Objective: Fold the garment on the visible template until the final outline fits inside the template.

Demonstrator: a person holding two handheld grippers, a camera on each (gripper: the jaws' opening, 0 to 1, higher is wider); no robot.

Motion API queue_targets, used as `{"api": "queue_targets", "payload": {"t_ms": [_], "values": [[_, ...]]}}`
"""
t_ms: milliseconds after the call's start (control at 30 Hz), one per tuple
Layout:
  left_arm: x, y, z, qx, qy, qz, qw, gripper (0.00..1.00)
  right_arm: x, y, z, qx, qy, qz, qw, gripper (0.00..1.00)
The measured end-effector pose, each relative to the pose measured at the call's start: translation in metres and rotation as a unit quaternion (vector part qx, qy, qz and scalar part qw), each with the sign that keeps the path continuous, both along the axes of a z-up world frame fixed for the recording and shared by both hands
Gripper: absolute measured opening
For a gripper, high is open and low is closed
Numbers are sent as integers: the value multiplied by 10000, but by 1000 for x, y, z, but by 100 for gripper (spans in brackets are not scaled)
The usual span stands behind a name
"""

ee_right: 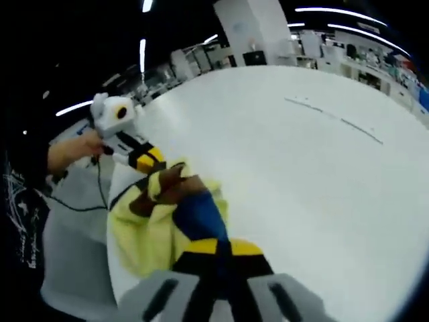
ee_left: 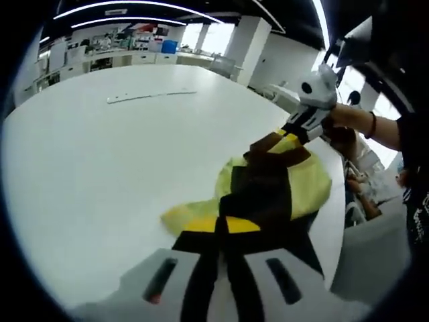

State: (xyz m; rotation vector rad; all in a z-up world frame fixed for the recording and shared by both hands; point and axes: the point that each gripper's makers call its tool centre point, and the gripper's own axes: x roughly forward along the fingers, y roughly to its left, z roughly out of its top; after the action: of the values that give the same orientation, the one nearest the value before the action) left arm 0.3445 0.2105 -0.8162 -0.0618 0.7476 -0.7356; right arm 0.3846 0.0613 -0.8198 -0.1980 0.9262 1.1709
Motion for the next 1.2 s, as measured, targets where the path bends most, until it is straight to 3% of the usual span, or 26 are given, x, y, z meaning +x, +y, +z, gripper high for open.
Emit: {"api": "queue_targets", "payload": {"t_ms": [200,367,700,800,1067,1200], "values": [[-4,3,5,120,-115,-27,9999,0,-2,-3,5,-164,-400,186,9989,0],[-13,7,14,201,-144,-109,9996,0,2,-13,21,-404,-1176,237,9920,0],[-13,23,50,-13,-516,346,9981,0,7,-29,48,-370,-1559,-113,9870,0],[-12,26,63,-287,-486,556,9969,0,9,-33,55,-354,-1671,-181,9851,0],[0,46,89,-652,-756,959,9904,0,22,-45,80,-258,-2120,-535,9755,0],[8,50,98,-629,-859,1007,9892,0,29,-45,92,-147,-2208,-630,9732,0]]}}
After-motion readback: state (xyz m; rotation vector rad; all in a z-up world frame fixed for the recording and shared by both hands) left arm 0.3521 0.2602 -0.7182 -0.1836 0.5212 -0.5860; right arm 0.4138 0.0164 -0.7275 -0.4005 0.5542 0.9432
